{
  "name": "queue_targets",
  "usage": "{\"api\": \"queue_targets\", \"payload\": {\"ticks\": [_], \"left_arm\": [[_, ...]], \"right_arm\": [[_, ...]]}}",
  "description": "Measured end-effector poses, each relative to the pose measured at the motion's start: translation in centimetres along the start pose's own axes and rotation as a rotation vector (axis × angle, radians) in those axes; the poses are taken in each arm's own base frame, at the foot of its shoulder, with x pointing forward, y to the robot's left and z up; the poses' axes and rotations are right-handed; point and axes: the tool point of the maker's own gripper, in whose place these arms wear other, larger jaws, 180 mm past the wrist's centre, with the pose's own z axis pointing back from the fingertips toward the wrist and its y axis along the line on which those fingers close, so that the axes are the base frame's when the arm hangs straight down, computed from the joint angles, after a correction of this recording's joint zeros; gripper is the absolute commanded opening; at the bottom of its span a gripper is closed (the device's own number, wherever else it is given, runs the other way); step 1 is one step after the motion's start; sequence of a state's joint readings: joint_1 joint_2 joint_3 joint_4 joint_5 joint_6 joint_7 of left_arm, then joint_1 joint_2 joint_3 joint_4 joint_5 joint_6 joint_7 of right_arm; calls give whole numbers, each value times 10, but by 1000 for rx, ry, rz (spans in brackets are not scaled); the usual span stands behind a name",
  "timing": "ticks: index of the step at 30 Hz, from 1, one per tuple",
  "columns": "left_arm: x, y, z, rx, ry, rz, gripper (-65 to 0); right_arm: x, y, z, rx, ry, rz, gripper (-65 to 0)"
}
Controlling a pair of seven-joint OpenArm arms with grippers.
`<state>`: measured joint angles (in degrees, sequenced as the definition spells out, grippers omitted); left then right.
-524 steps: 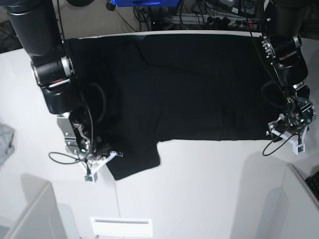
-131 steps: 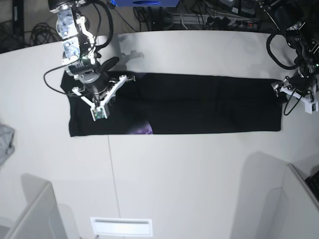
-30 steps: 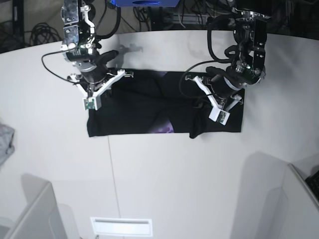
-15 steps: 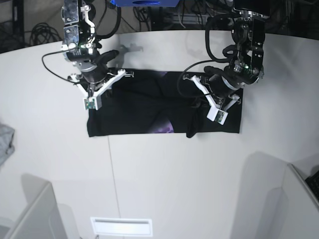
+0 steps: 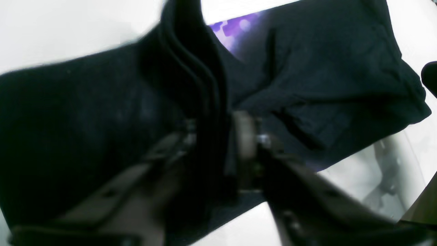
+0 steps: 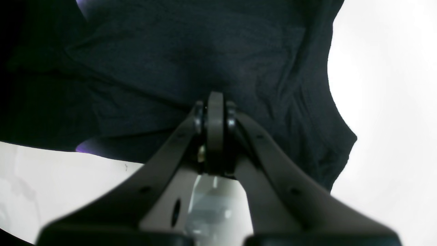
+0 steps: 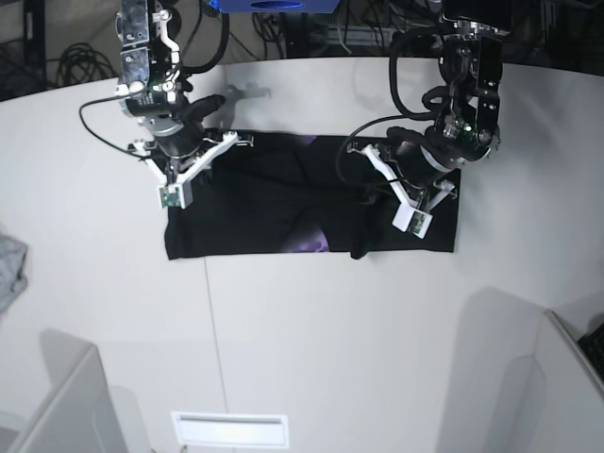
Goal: Fold the T-shirt properly
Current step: 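Grasp the strip end with the left gripper and fold it toward the right gripper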
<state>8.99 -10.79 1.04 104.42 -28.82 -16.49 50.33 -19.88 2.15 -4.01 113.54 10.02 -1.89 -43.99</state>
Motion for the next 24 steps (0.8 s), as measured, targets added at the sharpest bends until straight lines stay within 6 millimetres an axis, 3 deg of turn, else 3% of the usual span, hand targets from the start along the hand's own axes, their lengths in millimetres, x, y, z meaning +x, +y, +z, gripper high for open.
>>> {"api": "queue_targets", "payload": {"ticks": [4,6,11,15,17,18,21,24], "left_arm": [[-1,0,-9,-4,2,30,-296],[-3,-3,-14,-14,11,47,-267],[-5,-18,-25,-47,9,99,-260],[11,-23,-20,-55,-36,88,-268],[23,-18,-8,-35,-78,61,-337],[25,-11,2,-19,-95,52,-402],[16,37,30,117,-95,72,-650],[5,89,62,265,-105,122,-650]], "right_arm": [[0,0,0,0,-1,0,-650],[0,0,0,0,0,0,-650],[0,0,0,0,0,0,-650],[0,0,0,0,0,0,-650],[1,0,0,0,-3,0,-650],[1,0,0,0,-3,0,-650],[5,0,-1,1,-11,-2,-650],[14,10,-1,82,-26,-113,-650]]}}
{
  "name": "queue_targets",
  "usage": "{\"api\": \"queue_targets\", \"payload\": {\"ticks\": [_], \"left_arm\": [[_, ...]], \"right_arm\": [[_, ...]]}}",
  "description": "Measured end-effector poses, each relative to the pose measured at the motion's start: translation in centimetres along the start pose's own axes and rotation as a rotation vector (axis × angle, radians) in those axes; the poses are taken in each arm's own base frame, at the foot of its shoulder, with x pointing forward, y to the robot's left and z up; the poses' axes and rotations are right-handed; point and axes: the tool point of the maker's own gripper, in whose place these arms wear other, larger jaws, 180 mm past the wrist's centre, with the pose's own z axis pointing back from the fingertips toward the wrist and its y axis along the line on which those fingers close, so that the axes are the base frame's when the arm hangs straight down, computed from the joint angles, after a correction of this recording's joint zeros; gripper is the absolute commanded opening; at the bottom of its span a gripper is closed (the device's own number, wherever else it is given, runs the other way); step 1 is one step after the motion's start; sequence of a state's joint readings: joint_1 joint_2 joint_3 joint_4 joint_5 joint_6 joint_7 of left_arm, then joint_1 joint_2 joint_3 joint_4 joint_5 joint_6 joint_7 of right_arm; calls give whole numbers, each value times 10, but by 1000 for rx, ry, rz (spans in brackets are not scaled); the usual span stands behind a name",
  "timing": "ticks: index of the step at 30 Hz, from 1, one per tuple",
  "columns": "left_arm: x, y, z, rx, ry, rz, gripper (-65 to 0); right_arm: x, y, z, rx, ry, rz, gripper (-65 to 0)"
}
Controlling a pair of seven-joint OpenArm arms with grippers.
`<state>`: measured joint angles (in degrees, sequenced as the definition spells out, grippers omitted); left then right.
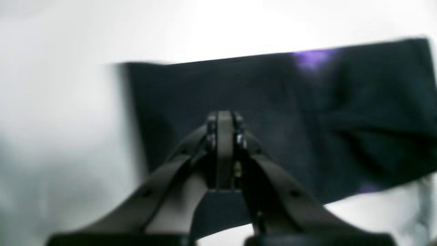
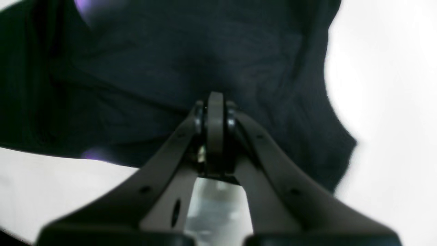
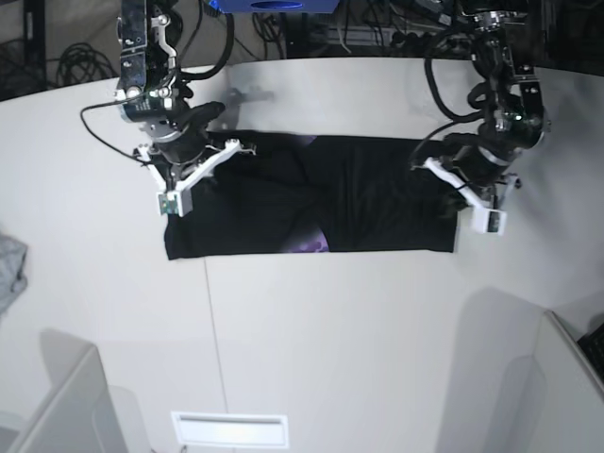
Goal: Fold the T-shirt properly
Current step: 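Grasp the strip end with the left gripper and fold it toward the right gripper, then release the strip and reposition both grippers at its short ends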
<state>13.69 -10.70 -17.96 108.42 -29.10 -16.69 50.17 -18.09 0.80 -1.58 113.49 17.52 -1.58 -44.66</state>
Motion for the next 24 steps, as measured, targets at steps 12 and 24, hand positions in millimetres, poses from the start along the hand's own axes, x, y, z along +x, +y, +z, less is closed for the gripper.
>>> {"api": "queue_targets", "payload": {"ticks": [12,24], "left_arm": [[-7,128,71,337,-17,57,-650],[-53,143,59,282,102,80,-650]], "right_arm": [[22,-87,-17,125,50,-486,-260],[1,-129,-40,44,148,-541,-254]]}}
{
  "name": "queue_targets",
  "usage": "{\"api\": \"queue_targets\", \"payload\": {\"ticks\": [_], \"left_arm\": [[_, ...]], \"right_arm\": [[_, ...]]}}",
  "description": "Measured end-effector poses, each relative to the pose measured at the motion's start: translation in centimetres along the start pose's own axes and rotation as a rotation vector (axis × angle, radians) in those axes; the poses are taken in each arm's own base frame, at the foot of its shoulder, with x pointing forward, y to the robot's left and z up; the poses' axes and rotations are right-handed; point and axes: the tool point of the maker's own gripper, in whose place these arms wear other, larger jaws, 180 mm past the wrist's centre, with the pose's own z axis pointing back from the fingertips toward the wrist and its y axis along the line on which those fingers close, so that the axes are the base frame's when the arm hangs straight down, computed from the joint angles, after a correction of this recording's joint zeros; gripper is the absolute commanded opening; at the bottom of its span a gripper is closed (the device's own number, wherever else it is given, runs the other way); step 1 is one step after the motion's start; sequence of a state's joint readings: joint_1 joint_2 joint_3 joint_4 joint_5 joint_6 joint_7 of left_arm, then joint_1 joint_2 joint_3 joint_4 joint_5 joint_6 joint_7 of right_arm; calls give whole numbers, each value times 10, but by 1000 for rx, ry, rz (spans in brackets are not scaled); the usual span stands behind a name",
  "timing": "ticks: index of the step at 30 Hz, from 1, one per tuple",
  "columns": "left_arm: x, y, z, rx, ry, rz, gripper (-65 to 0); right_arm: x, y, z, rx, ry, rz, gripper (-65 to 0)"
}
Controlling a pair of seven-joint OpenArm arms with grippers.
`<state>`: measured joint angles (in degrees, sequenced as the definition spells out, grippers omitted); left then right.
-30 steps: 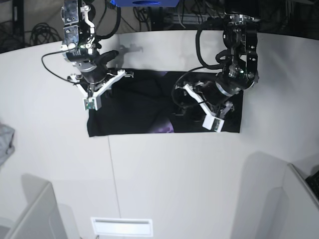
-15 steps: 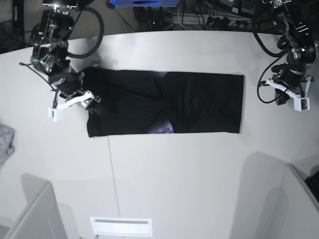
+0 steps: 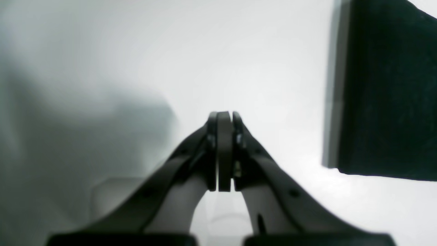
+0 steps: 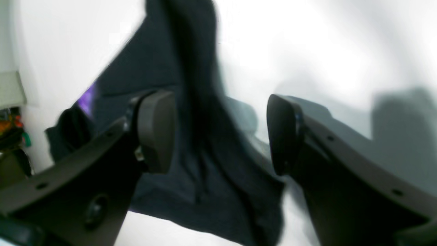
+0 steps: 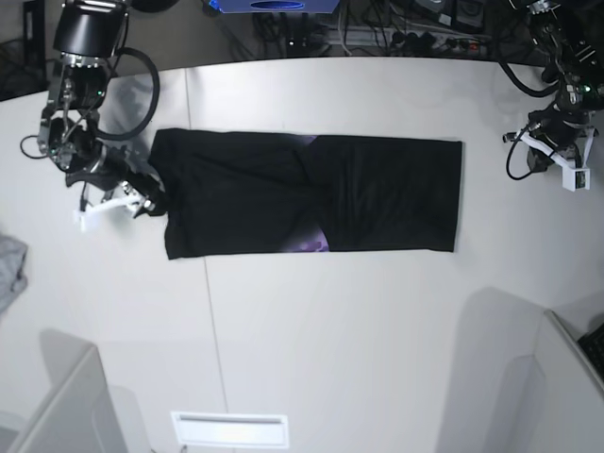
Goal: Fold the T-shirt properly
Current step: 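Release the strip and reposition both grippers at its short ends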
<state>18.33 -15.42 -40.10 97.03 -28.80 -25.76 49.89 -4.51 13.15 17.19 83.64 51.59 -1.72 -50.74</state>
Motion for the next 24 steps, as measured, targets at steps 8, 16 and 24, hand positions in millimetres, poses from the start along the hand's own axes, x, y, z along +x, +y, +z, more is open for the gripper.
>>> {"api": "queue_targets", "payload": {"ticks": [8,16,24], "left_arm": [[2,16,-3,96,30,-82,-650],[-1,16,-3,98,40,-87,-650],[-5,17,-5,96,50,-77,-650]], "right_arm": [[-10,3,-6,68,24,72,-258],[-32,29,-19,124,84,145,-260],[-40,39,-26,142,73,184,-263]]}}
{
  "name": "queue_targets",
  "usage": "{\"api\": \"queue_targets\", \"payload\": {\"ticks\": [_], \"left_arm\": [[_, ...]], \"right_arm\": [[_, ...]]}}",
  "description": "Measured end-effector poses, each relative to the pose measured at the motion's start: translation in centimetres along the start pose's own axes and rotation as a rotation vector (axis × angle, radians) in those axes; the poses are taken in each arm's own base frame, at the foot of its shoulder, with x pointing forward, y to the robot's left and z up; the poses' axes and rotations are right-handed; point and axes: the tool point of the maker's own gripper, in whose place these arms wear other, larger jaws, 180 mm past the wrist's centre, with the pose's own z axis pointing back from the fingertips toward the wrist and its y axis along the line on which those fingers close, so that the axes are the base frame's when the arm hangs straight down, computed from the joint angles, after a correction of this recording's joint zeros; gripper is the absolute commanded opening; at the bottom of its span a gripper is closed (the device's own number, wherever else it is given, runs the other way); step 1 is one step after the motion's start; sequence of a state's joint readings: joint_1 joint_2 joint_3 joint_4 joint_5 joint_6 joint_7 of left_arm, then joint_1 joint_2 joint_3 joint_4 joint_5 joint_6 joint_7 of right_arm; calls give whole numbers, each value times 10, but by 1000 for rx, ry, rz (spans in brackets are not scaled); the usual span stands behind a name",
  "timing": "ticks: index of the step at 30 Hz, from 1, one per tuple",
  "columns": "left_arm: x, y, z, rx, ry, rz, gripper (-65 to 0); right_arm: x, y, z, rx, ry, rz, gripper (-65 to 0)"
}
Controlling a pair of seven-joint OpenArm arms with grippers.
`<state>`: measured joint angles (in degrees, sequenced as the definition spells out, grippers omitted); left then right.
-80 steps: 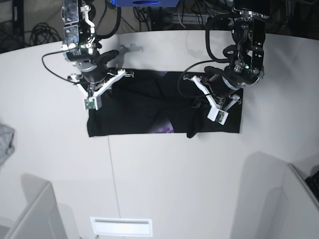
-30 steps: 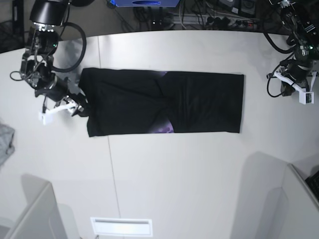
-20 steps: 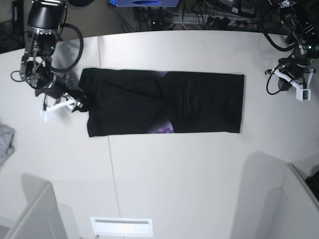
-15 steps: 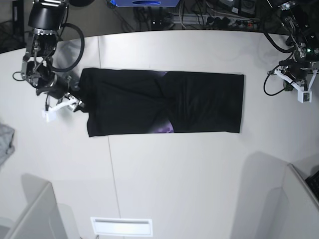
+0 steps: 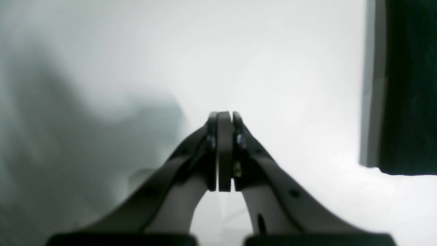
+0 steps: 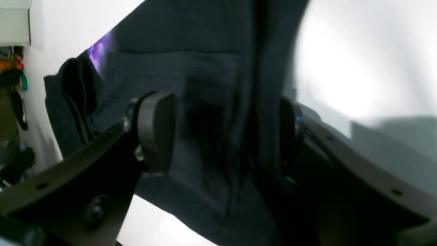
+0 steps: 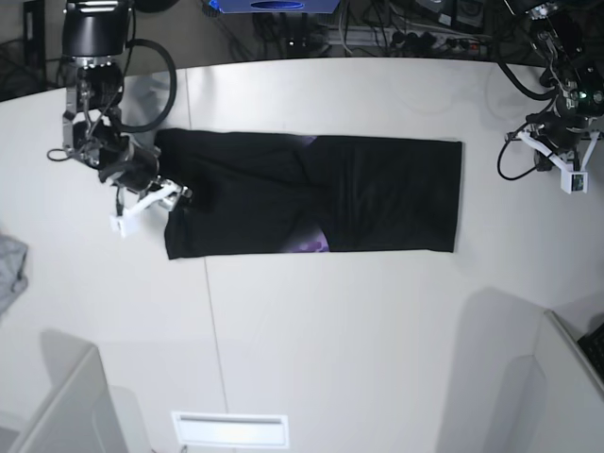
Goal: Fold the T-shirt properly
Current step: 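Release the strip and reposition both grippers at its short ends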
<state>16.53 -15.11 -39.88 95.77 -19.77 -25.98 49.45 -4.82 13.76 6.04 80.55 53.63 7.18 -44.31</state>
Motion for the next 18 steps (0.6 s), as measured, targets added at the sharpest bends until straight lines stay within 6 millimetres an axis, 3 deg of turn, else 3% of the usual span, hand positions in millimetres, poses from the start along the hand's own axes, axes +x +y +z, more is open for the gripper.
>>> {"api": "queue_targets", "payload": {"ticks": [2,6,9,11,18], "left_arm": [[-8,-9,-10,-21,37,-17,-650],[4,-38,-24,-102,-45,-18,-650],[-3,-49,-32,-132,-22,-34,-650],[-8,-59,-41,-155,5,-41,-650],[19,-93,-67,-228,-27,-77,-650]], "right_arm": [[-2,4,-3,9,2,14,-300],[-8,-2,-6,-38,10,57,-518],[-9,-6,-6,-61,15,71,-650],[-7,-7,-7,-75,16,87,-650],[-4,-8,-8,-113,29,144,-650]]}}
